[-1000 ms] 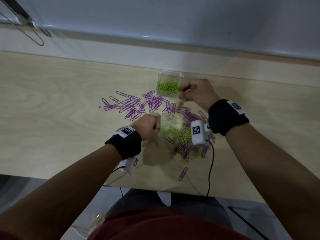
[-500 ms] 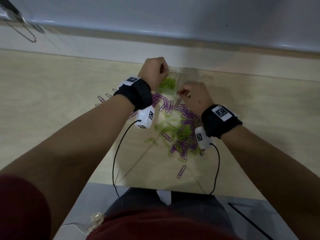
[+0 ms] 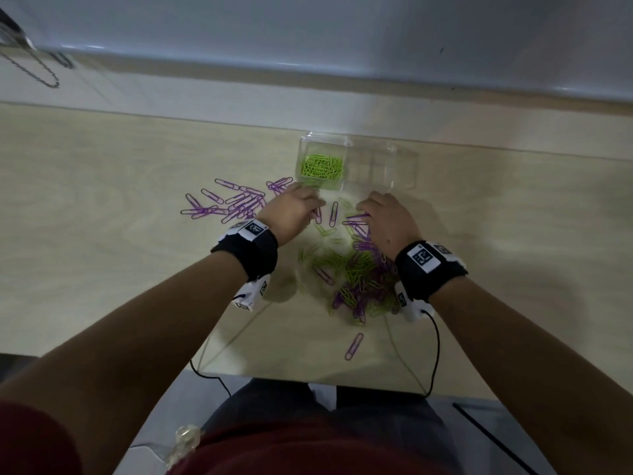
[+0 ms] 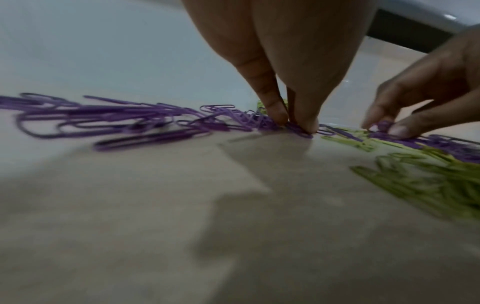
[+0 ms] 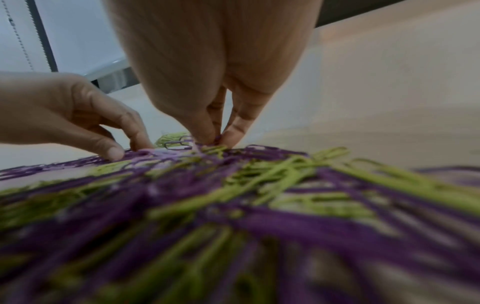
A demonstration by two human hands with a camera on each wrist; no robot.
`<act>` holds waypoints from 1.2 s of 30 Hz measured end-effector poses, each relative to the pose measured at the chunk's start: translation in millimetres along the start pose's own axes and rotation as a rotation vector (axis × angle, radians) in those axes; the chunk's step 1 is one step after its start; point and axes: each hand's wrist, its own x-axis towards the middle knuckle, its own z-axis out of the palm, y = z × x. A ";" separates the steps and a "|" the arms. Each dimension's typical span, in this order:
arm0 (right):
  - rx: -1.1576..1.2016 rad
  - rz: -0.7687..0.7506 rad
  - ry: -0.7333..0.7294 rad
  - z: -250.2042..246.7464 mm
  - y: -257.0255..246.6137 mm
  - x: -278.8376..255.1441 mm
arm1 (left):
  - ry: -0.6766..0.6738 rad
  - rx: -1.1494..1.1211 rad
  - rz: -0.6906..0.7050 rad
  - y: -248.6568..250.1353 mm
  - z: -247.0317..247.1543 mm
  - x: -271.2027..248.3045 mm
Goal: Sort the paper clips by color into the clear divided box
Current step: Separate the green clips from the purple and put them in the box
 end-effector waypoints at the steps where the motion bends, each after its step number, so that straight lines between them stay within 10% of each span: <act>1: 0.018 -0.005 0.032 1.0 4.0 -3.9 | 0.026 0.005 -0.013 -3.2 -1.3 -2.9; 8: 0.103 0.123 0.180 -8.4 23.7 -32.2 | 0.208 -0.048 -0.148 -12.7 -4.9 -12.9; 15: 0.011 0.206 0.135 -13.3 -19.8 -12.9 | -0.027 -0.256 -0.641 46.2 4.7 21.8; 26: 0.181 0.370 0.069 -1.3 -36.9 5.6 | 0.065 -0.478 -0.768 29.0 -7.7 9.1; 36: 0.154 0.092 0.075 -4.8 -39.7 6.3 | 0.046 -0.190 -0.164 18.2 -2.5 -7.4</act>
